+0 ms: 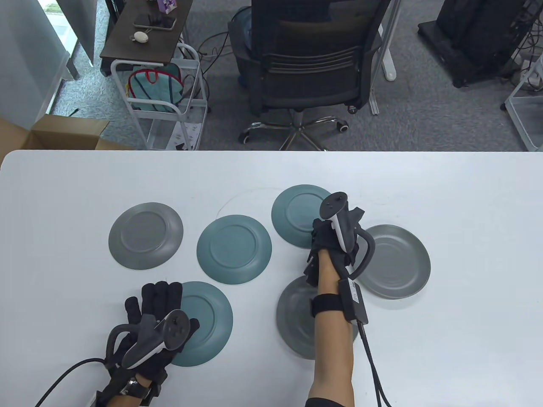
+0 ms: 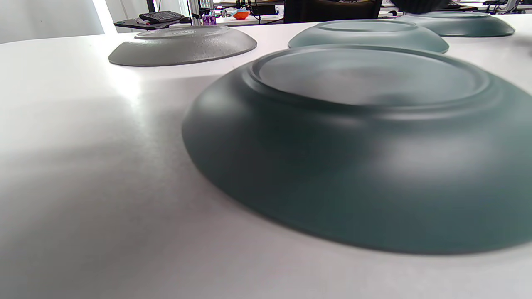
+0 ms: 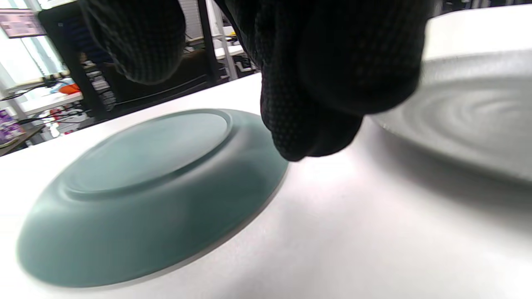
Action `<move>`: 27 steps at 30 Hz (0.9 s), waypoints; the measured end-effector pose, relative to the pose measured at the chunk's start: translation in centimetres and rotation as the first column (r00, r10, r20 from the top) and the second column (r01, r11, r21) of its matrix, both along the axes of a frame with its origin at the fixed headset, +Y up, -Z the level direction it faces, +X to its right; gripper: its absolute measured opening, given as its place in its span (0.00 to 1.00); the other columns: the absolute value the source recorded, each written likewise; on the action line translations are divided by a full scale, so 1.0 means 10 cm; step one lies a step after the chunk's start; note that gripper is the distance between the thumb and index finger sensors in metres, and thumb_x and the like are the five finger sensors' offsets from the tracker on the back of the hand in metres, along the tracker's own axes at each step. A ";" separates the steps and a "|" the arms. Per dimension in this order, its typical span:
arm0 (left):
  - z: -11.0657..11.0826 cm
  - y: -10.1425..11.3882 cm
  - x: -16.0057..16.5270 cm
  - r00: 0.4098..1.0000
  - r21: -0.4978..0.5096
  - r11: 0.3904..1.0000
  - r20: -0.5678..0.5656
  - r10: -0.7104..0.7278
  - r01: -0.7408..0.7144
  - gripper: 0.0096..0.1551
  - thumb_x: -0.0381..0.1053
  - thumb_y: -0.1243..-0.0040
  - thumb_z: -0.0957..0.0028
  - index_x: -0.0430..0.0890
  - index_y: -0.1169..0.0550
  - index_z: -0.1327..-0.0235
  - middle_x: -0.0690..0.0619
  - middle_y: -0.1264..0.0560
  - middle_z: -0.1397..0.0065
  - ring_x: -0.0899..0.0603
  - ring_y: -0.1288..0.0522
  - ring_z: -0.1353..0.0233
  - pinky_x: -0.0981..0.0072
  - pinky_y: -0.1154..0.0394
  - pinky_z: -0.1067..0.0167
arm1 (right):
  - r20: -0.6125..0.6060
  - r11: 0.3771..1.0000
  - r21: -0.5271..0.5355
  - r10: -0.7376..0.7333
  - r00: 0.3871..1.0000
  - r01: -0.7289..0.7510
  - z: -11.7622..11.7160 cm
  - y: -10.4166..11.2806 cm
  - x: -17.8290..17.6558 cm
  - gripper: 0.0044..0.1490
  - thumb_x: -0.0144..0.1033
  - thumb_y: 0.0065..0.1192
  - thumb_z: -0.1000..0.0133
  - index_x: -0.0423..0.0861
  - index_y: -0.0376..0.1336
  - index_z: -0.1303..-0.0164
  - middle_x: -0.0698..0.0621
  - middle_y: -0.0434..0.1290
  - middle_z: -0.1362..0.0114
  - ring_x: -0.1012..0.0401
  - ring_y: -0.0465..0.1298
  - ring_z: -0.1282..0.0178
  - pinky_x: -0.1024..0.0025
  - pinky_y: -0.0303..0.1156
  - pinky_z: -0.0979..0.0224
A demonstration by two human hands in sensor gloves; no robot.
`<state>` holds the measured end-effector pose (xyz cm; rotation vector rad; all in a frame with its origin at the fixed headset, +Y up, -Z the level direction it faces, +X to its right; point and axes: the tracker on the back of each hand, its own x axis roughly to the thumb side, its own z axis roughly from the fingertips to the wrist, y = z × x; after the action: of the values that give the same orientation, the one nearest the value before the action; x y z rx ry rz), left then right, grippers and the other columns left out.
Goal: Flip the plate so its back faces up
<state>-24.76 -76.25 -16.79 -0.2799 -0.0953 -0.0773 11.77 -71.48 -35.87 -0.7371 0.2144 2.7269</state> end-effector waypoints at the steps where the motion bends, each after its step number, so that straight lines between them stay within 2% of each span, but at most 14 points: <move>1: 0.00 0.00 0.00 1.000 0.001 1.000 0.002 0.000 0.000 0.54 0.74 0.61 0.40 0.44 0.58 0.12 0.37 0.55 0.13 0.27 0.53 0.12 0.26 0.55 0.24 | -0.020 1.000 -0.001 0.009 1.000 -0.009 0.03 0.04 -0.01 0.47 0.51 0.63 0.44 0.29 0.59 0.28 0.35 0.77 0.41 0.47 0.83 0.56 0.65 0.82 0.56; 4: 0.01 0.01 0.01 1.000 0.005 1.000 0.004 0.002 -0.002 0.54 0.74 0.60 0.40 0.44 0.58 0.12 0.37 0.55 0.13 0.27 0.53 0.12 0.26 0.55 0.24 | -0.084 0.999 0.005 0.036 0.996 -0.036 0.14 0.18 -0.06 0.46 0.51 0.62 0.44 0.31 0.58 0.27 0.36 0.77 0.39 0.46 0.83 0.53 0.63 0.81 0.54; 10: 0.02 0.01 0.01 1.000 0.015 1.000 0.009 0.006 -0.006 0.54 0.74 0.61 0.40 0.44 0.58 0.12 0.37 0.55 0.13 0.27 0.53 0.12 0.26 0.55 0.24 | -0.253 0.996 0.062 0.083 0.964 -0.070 0.57 0.47 -0.20 0.48 0.54 0.61 0.44 0.32 0.57 0.25 0.34 0.75 0.36 0.43 0.82 0.49 0.60 0.80 0.51; 14: 0.02 0.01 0.01 1.000 0.016 1.000 0.011 0.006 -0.006 0.54 0.74 0.61 0.40 0.44 0.58 0.12 0.37 0.55 0.13 0.27 0.53 0.12 0.26 0.55 0.24 | -0.344 0.991 0.065 0.132 0.930 -0.116 0.83 0.51 -0.28 0.48 0.55 0.60 0.43 0.33 0.57 0.24 0.34 0.75 0.36 0.43 0.81 0.48 0.59 0.80 0.50; 19: 0.02 -0.02 0.04 1.000 0.005 1.000 0.020 0.001 -0.001 0.54 0.74 0.61 0.40 0.44 0.58 0.12 0.37 0.55 0.13 0.27 0.53 0.12 0.26 0.55 0.24 | -0.460 0.980 0.025 0.185 0.869 -0.195 1.18 0.36 -0.41 0.49 0.57 0.60 0.43 0.34 0.57 0.23 0.34 0.75 0.35 0.42 0.81 0.47 0.58 0.80 0.49; 27: 0.02 -0.05 0.08 0.999 -0.010 1.000 0.033 -0.002 0.002 0.54 0.74 0.60 0.40 0.45 0.58 0.12 0.37 0.55 0.13 0.27 0.53 0.12 0.26 0.55 0.24 | -0.582 0.963 -0.070 0.174 0.794 -0.262 1.51 0.00 -0.56 0.54 0.62 0.59 0.45 0.36 0.53 0.20 0.33 0.70 0.27 0.38 0.76 0.36 0.53 0.77 0.43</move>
<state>-23.97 -76.76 -16.55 -0.2890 -0.1279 -0.0836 6.12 -71.50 -20.78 0.0698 0.4950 3.1131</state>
